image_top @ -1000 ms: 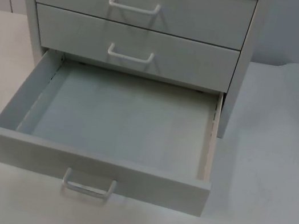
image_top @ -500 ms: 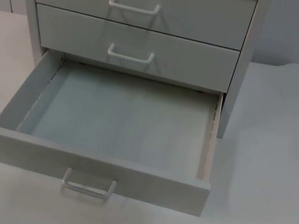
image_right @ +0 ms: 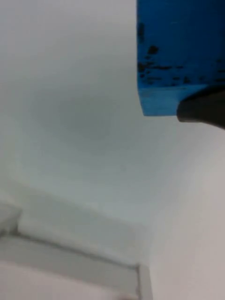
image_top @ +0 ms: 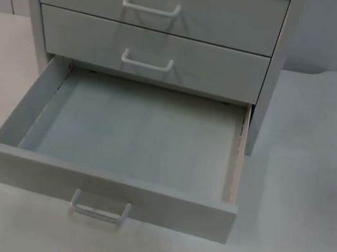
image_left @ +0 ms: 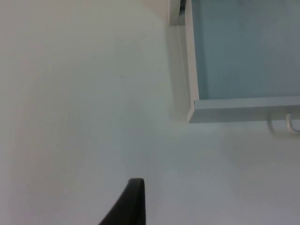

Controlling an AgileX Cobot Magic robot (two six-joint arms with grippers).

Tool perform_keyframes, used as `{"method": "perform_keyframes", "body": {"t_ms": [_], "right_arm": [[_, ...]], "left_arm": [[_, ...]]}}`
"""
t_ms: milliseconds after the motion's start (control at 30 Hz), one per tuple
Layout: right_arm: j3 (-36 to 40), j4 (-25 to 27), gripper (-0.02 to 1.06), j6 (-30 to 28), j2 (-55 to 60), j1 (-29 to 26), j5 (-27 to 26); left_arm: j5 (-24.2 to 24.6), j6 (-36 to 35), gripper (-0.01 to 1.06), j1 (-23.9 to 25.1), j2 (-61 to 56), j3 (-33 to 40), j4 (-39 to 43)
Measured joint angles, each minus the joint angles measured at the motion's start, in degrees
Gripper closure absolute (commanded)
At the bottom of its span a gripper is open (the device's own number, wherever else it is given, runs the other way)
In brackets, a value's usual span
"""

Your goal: Open the drawer with the left hand, place the block into the drawer with the right hand, then close the drawer with the left hand.

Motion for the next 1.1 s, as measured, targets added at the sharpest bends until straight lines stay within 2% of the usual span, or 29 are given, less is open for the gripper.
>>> {"method": "perform_keyframes", "body": {"t_ms": [100,133,233,267,300,367,633,767,800,933,1100], "right_arm": [[0.0,-8.9,1.05,12.5,0.7,13.3,0.0],[0.0,-8.9,1.05,12.5,0.7,13.3,0.0],[0.0,-14.9,1.05,20.3,4.0,22.1,-0.8],[0.0,-16.5,1.05,22.9,5.5,24.1,-1.4],[0.0,-16.5,1.05,22.9,5.5,24.1,-1.4],[-1.3,-20.2,1.05,27.5,10.9,28.1,-3.3],[-12.4,-26.7,1.05,30.4,25.6,29.8,-9.7],[-22.3,-30.8,1.05,31.7,34.8,29.8,-11.5],[-22.3,-30.8,1.05,31.7,34.8,29.8,-11.5],[-31.8,-31.4,1.05,32.1,44.0,29.8,-12.4],[-34.9,-31.5,1.05,33.0,48.8,29.7,-13.5]], "left_arm": [[0.0,0.0,0.00,0.0,0.0,0.0,0.0],[0.0,0.0,0.00,0.0,0.0,0.0,0.0],[0.0,0.0,0.00,0.0,0.0,0.0,0.0],[0.0,0.0,0.00,0.0,0.0,0.0,0.0],[0.0,0.0,0.00,0.0,0.0,0.0,0.0],[0.0,0.0,0.00,0.0,0.0,0.0,0.0],[0.0,0.0,0.00,0.0,0.0,0.0,0.0],[0.0,0.0,0.00,0.0,0.0,0.0,0.0],[0.0,0.0,0.00,0.0,0.0,0.0,0.0],[0.0,0.0,0.00,0.0,0.0,0.0,0.0],[0.0,0.0,0.00,0.0,0.0,0.0,0.0]]}}
